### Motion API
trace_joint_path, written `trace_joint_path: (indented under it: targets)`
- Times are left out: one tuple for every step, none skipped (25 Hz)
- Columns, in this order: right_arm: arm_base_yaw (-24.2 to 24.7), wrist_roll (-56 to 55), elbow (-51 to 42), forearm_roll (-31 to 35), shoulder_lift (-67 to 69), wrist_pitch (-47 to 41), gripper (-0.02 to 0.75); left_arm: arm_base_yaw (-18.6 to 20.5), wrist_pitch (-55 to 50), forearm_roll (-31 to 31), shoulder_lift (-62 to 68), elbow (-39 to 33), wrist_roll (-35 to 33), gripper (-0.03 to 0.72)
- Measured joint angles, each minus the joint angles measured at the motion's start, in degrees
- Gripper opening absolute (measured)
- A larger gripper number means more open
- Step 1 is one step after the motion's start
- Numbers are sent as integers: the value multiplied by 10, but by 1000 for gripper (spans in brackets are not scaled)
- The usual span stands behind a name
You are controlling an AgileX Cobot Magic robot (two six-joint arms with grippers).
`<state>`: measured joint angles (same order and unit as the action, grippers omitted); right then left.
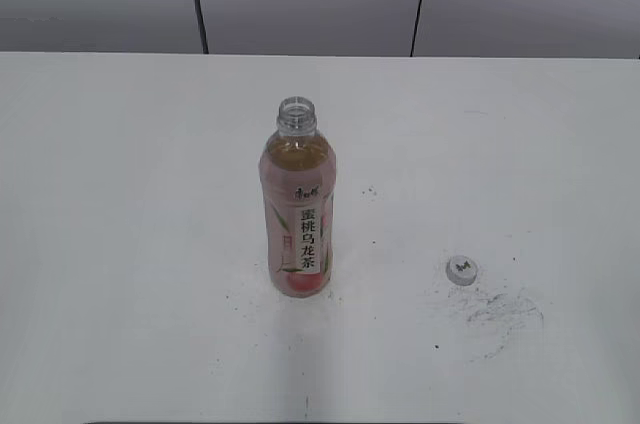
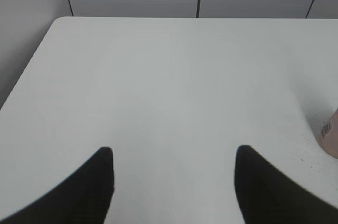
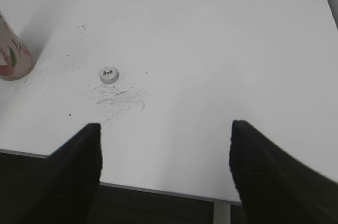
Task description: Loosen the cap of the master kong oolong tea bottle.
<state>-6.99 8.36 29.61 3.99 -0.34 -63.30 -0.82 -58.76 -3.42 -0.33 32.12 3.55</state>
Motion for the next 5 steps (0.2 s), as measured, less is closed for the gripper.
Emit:
trace_joint_path:
  targets:
    - [0,0,0,0,0,0,566,0,0,0,0,0,0,436]
    - [0,0,0,0,0,0,566,0,0,0,0,0,0,436]
    - [0,0,0,0,0,0,566,0,0,0,0,0,0,436]
    - [0,0,0,0,0,0,566,0,0,0,0,0,0,436]
    - [0,0,0,0,0,0,566,0,0,0,0,0,0,436]
